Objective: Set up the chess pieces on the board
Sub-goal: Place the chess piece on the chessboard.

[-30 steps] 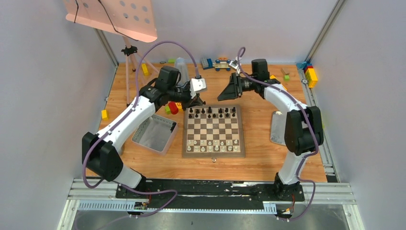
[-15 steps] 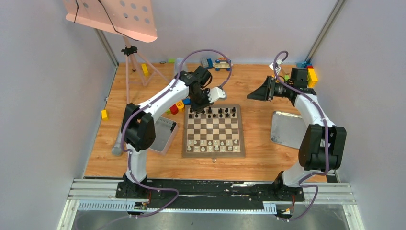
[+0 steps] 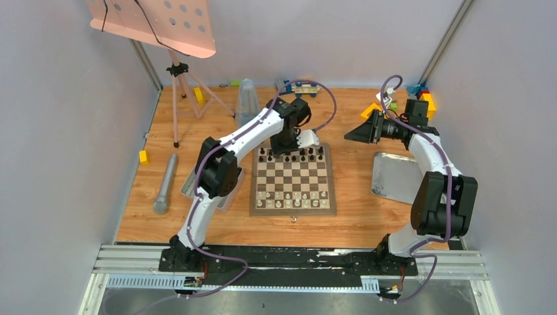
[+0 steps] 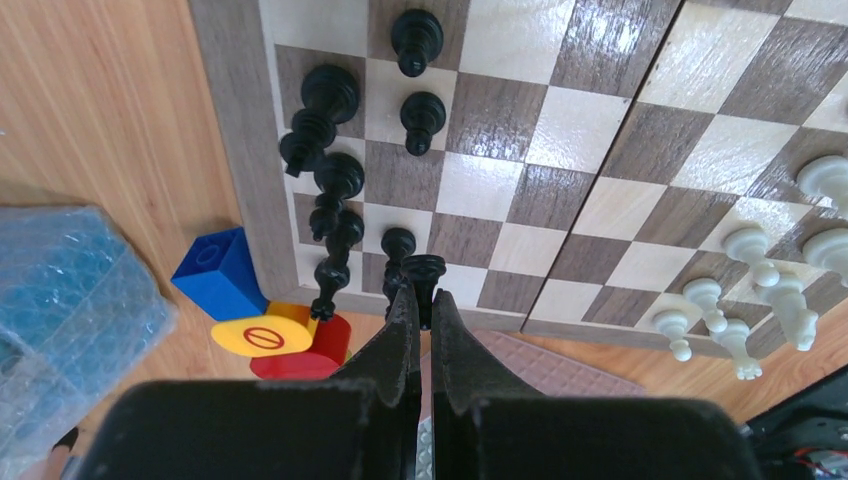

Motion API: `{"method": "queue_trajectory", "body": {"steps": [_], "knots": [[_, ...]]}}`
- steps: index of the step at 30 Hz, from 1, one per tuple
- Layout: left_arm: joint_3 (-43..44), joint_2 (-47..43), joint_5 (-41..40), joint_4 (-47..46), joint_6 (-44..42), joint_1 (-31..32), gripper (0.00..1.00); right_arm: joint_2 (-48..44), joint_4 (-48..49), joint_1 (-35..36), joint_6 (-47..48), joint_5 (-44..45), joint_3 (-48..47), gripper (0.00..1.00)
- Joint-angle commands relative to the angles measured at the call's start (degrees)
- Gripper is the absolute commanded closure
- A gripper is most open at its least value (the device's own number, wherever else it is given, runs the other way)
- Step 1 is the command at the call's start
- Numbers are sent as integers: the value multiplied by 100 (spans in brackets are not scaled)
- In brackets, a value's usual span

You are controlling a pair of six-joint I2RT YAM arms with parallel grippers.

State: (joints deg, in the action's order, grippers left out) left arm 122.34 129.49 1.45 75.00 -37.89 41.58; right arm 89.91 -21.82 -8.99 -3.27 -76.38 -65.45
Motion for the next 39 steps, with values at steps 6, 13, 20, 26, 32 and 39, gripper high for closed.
{"method": "queue_trajectory", "body": {"steps": [6,13,20,26,32,39], "knots": [[393,297,-520,320,-144,192,100,-130,82,-45,206,-332,24,50],[449,445,-591,222,-119,226,99,-108,61,-58,221,-368,32,51],[555,602,-666,135,-127,262,99,-61,41,-61,226,-404,32,51],[648,735,-704,99,-152,272,98,-45,34,-67,238,-411,32,51],[652,802,-725,64,-171,271,96,-11,18,-67,243,-420,24,52],[644,832,-704,48,-183,280,92,-16,5,-72,262,-412,24,52]]}}
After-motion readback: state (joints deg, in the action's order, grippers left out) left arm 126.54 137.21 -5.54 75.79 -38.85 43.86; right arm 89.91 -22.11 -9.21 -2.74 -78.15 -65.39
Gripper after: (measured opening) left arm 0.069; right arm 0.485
